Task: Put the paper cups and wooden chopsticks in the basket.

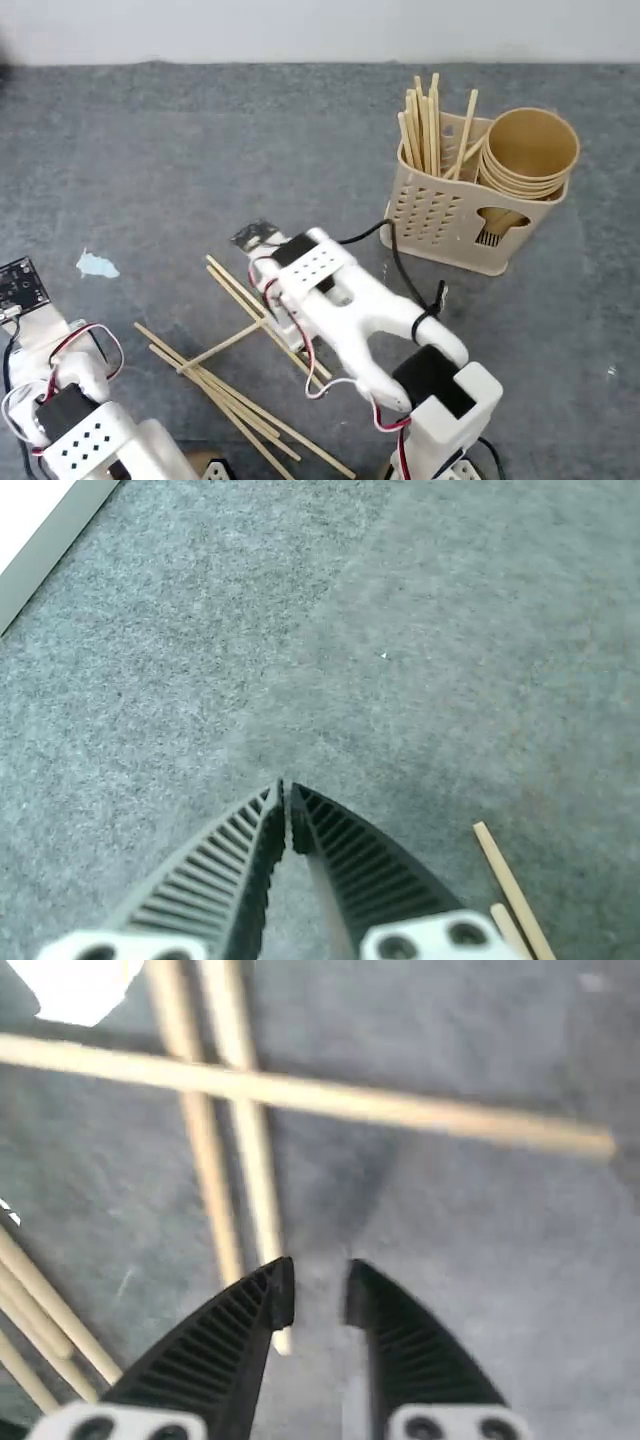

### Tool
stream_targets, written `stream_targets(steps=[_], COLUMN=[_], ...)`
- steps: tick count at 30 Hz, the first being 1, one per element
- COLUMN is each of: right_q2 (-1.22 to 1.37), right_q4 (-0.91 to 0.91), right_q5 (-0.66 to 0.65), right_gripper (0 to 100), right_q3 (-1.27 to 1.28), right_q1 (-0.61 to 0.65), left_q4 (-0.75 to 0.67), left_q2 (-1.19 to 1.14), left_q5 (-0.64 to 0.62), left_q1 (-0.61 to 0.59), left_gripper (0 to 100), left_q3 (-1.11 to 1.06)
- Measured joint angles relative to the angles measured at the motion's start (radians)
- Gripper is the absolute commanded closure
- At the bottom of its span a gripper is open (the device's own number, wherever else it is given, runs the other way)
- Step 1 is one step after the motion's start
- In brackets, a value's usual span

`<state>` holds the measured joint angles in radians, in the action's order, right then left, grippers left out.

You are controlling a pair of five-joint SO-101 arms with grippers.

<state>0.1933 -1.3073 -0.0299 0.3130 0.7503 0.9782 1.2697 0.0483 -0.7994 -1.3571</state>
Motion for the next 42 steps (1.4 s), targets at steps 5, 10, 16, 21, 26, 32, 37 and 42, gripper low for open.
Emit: stream_targets(steps=[5,10,16,21,26,32,37,42], right_q2=[0.0,0.0,0.0,0.018,0.138,0.204,0.213,0.229], right_q4=[0.06,0.055,0.038,0.043,0.141,0.189,0.207,0.221], right_q5=[0.0,0.0,0.0,-0.04,-0.057,-0.063,-0.061,-0.061], right_gripper=[81.9,80.5,62.9,65.6,70.8,86.4,99.3,99.1], right_q3=[-0.015,-0.098,-0.172,-0.173,-0.173,-0.181,-0.209,-0.213], right_q1=[0.066,0.091,0.133,0.164,0.186,0.193,0.127,0.066], left_q4=[0.0,0.0,0.0,0.0,0.0,0.0,0.0,0.0], left_q2=[0.0,0.0,0.0,0.0,0.0,0.0,0.0,0.0], left_q5=[0.0,0.0,0.0,0.0,0.0,0.0,0.0,0.0], left_q1=[0.0,0.0,0.0,0.0,0.0,0.0,0.0,0.0], left_gripper=[98,98,98,98,98,98,98,98], left_q3=[0.0,0.0,0.0,0.0,0.0,0.0,0.0,0.0])
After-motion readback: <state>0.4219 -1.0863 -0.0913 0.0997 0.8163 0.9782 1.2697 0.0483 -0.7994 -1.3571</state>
